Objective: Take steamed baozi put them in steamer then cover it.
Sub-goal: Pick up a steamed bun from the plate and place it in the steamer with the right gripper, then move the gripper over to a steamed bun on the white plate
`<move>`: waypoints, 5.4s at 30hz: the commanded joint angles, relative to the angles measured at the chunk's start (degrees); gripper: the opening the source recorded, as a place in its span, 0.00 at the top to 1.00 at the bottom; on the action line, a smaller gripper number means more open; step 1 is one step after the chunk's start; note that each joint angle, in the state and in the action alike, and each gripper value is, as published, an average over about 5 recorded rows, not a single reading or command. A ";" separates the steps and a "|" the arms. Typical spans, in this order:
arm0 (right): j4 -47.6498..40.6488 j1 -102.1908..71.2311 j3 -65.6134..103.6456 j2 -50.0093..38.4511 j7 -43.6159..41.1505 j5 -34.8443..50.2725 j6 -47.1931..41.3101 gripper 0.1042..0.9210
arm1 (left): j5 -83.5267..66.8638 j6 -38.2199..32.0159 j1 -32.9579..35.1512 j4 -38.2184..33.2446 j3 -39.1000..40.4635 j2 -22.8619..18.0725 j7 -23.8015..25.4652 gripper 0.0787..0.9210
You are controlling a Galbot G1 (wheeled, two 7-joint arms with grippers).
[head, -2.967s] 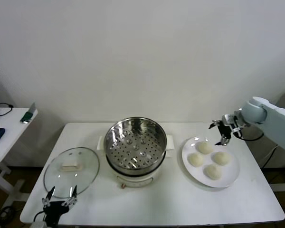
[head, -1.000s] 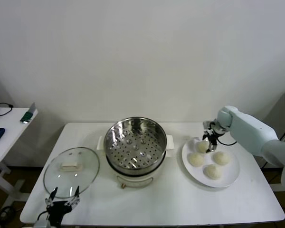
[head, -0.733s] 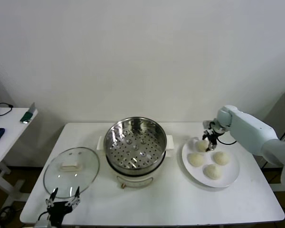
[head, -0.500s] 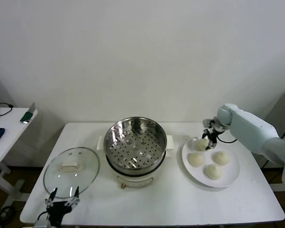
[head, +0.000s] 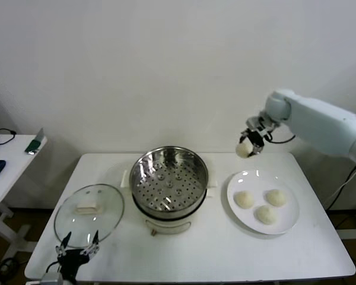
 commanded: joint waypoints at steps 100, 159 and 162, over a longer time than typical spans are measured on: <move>21.12 13.53 -28.69 -16.22 6.80 26.46 -28.42 0.12 | -1.52 0.83 -2.73 -2.07 0.06 0.19 0.03 0.12; 0.77 -25.92 -0.44 -7.01 14.19 13.13 -33.50 0.18 | -0.38 0.26 -2.34 -0.59 -0.19 -0.20 -0.05 0.12; 0.59 -25.77 -0.25 -6.83 13.75 13.46 -33.28 0.24 | -0.36 0.24 -2.36 -0.63 -0.19 -0.21 -0.04 0.12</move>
